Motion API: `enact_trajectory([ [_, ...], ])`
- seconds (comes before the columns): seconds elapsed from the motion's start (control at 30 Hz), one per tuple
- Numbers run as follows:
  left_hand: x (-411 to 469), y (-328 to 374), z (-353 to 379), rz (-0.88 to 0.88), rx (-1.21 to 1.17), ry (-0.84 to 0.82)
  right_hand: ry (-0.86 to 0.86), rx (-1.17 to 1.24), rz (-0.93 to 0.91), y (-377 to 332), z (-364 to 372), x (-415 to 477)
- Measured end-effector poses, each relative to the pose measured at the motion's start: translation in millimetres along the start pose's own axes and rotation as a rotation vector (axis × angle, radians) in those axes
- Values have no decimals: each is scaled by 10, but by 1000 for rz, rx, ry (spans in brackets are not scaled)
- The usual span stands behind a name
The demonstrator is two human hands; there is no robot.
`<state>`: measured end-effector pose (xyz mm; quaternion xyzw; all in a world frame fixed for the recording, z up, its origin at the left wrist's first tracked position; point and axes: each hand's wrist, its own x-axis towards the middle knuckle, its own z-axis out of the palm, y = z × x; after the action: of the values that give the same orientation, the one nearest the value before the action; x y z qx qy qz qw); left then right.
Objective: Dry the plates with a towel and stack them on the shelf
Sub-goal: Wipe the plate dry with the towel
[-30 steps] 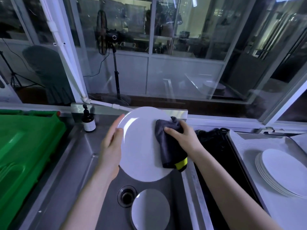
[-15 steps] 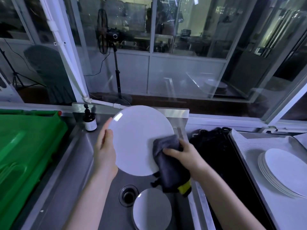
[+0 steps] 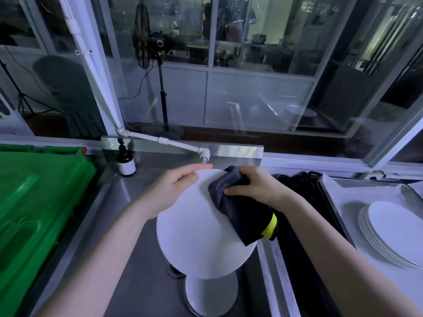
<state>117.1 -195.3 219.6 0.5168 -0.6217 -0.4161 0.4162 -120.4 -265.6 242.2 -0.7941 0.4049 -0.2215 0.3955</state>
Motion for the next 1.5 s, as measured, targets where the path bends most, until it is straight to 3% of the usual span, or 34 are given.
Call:
enact_trajectory([
  [0.07,34,-26,-28,-23,23,26,27,11,-6,57,90,-13],
  [0.13,18,-79,-50,-58,11,162,84,86,1,164,183,-63],
  [0.3,-313,-414,293,-226,-372,700,532,763,340,407,552,-210],
  [0.47,-254,-380,673,-171,-476,834,637,1008,450,389,951,-229],
  [0.63,-196,-382,335,-118,-292,660,509,653,296,357,561,-144],
  [0.73,-137,-323,137,-105,-140,426,297,173,55,197,144,-13],
  [0.83,-71,-251,114,-90,81,235,59,-257,-56,-20,9,162],
  [0.93,-79,-242,141,-62,59,275,69,-202,-51,-54,46,183],
  [1.1,-193,-398,201,-142,-270,513,381,366,146,312,376,-147],
  [1.23,-189,-480,197,-199,-292,592,329,644,328,495,725,-355],
  [1.37,-112,-394,10,-139,-146,366,297,558,279,436,530,-259],
  [1.5,44,-217,-134,-63,148,135,159,160,75,194,214,-68],
])
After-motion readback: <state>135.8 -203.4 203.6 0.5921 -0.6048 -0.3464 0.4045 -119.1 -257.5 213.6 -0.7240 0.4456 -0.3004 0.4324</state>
